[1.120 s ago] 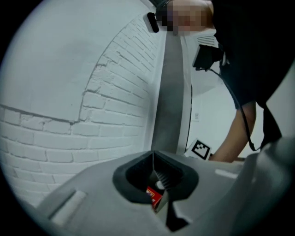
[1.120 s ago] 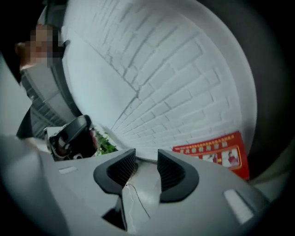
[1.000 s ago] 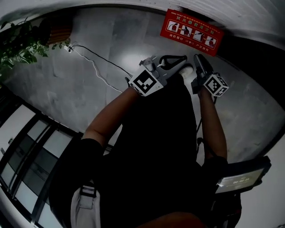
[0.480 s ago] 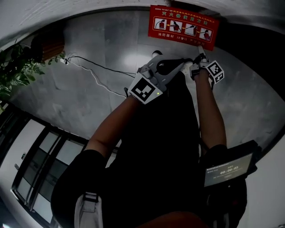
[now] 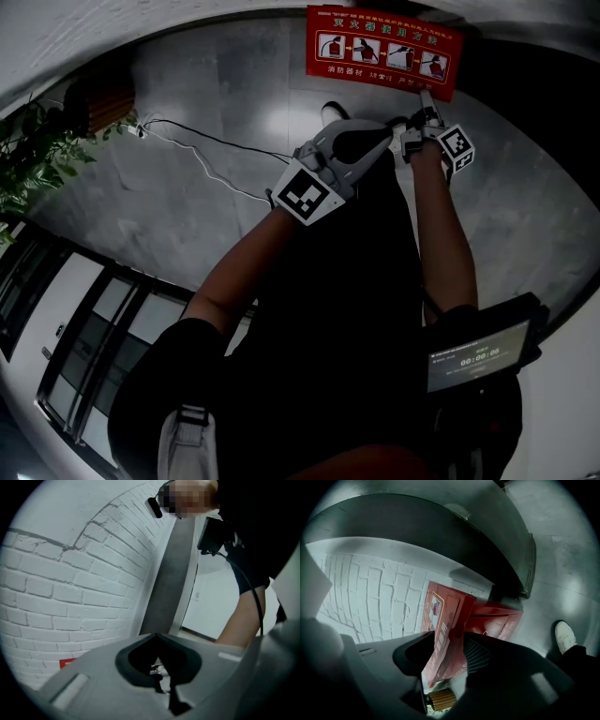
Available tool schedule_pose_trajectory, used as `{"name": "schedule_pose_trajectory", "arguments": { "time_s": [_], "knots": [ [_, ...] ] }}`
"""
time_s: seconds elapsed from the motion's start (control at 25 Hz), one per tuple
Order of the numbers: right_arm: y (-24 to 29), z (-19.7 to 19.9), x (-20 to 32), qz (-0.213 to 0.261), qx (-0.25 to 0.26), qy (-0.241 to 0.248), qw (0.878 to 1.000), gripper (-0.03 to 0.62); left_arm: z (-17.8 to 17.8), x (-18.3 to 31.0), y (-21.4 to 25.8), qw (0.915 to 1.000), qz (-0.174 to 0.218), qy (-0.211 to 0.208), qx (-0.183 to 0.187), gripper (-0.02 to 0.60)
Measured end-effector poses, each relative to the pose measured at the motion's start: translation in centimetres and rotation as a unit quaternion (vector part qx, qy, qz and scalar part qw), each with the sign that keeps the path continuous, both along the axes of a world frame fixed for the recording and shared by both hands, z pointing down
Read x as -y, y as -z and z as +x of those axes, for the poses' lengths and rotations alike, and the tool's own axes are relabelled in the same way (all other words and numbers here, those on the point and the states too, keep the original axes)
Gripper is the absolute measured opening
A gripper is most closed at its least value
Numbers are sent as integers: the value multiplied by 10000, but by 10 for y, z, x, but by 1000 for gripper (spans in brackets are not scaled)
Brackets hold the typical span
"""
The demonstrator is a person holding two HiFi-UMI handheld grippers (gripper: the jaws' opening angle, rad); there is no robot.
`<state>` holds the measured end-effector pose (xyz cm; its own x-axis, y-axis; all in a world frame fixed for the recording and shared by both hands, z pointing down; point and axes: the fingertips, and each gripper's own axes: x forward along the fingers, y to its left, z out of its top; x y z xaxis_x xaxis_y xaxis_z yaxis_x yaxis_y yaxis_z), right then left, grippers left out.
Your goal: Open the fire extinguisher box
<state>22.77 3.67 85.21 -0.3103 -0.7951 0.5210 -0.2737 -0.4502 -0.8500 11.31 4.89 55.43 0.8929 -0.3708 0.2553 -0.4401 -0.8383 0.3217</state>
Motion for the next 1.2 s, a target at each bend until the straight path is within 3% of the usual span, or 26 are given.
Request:
{"name": "schedule_pose_trajectory", "arguments": {
  "time_s": [0.64, 0.96, 1.2],
  "knots": [
    [12, 8, 3, -32, -80, -113, 9999, 132, 1, -5, 10, 10000, 21, -25, 57, 0],
    [105, 7, 4, 95, -150, -49, 9998, 112, 5, -7, 88, 9990, 391, -185, -95, 0],
    [117, 6, 33, 508, -27, -11, 9987, 109, 5, 4, 82, 9973, 720, -136, -84, 0]
  ]
}}
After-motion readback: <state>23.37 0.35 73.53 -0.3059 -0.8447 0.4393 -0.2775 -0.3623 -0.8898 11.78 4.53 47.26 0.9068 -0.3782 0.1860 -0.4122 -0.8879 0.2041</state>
